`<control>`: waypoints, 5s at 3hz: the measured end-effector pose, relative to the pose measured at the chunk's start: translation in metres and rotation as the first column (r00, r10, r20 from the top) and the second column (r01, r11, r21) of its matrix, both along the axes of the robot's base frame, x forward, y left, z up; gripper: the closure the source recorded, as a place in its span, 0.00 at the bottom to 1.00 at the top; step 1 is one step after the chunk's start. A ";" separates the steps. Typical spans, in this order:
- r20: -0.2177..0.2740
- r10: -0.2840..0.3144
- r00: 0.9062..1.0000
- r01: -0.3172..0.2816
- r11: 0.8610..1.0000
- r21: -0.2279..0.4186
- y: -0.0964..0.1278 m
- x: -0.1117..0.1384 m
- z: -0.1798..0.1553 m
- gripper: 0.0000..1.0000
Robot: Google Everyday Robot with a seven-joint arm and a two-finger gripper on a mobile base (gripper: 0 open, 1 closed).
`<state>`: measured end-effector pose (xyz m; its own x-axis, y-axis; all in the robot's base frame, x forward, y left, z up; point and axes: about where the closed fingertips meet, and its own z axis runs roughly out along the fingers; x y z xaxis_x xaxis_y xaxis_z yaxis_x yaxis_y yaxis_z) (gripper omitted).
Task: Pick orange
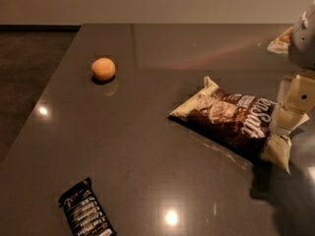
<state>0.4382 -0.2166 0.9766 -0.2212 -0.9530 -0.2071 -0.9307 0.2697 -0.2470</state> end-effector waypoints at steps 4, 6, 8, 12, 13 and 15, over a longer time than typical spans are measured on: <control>-0.002 -0.018 1.000 0.019 0.991 0.133 0.080 0.063 -0.008 0.00; -0.003 -0.045 0.999 0.044 0.971 0.234 0.135 0.106 -0.026 0.00; -0.030 -0.069 0.997 0.075 0.935 0.347 0.215 0.165 -0.058 0.00; -0.066 -0.083 0.994 0.103 0.901 0.422 0.328 0.217 -0.096 0.00; -0.063 -0.090 0.994 0.108 0.905 0.413 0.345 0.230 -0.103 0.00; -0.068 -0.076 0.995 0.096 0.918 0.384 0.371 0.242 -0.117 0.00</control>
Offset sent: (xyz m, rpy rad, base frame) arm 0.0298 0.0509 0.0003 0.1359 0.0256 0.0451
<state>0.6799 0.1543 0.8595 -0.3187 -0.7776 -0.5419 -0.9082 0.4141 -0.0601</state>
